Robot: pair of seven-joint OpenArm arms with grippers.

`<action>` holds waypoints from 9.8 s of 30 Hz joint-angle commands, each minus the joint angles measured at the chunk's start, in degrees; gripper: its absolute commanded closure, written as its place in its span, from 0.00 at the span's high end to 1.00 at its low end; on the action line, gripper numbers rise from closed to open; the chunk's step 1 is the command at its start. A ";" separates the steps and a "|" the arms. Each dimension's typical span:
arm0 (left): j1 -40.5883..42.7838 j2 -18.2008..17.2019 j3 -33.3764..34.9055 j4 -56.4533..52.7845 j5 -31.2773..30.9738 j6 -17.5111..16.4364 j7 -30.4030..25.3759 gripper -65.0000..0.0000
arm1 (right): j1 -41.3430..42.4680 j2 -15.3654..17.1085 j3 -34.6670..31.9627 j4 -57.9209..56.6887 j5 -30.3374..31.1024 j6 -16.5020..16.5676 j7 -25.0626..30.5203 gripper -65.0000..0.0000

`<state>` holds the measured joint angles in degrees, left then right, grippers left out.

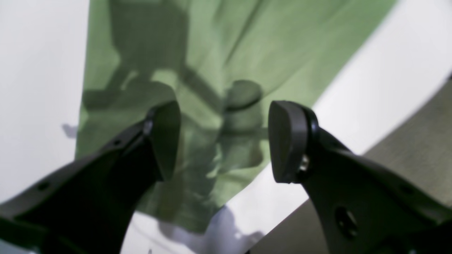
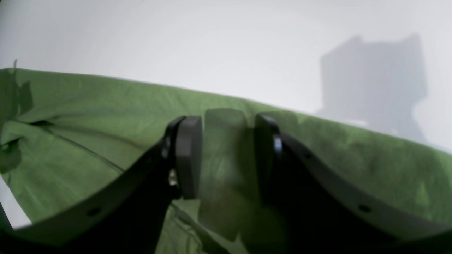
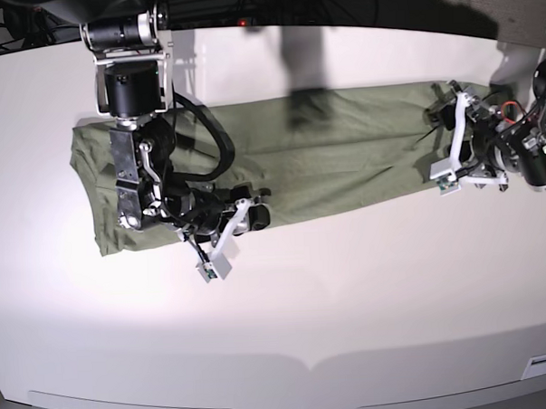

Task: Fold the T-shirt properly

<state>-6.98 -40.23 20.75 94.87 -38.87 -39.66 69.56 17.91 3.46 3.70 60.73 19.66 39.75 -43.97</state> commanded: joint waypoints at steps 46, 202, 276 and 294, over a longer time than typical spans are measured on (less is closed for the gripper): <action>-6.49 3.65 -0.33 -10.25 -13.25 -0.34 10.44 0.59 | 1.29 0.07 0.02 0.66 1.75 0.25 -1.51 0.39; 14.45 -4.70 -0.35 8.68 9.44 1.99 -9.53 0.00 | -0.26 6.71 0.02 2.47 1.44 0.25 -3.39 0.39; -4.46 3.61 -0.35 -21.88 30.91 21.55 -17.11 0.47 | -0.15 6.69 0.07 2.47 -1.70 -2.78 0.24 0.39; -4.33 -5.68 -0.35 -21.92 33.48 28.00 -17.16 0.47 | -0.17 6.67 0.09 2.47 -1.49 -2.95 -0.17 0.39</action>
<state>-10.31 -44.14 21.02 72.60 -7.49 -13.04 51.29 16.62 9.52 3.60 62.52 19.38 37.34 -43.75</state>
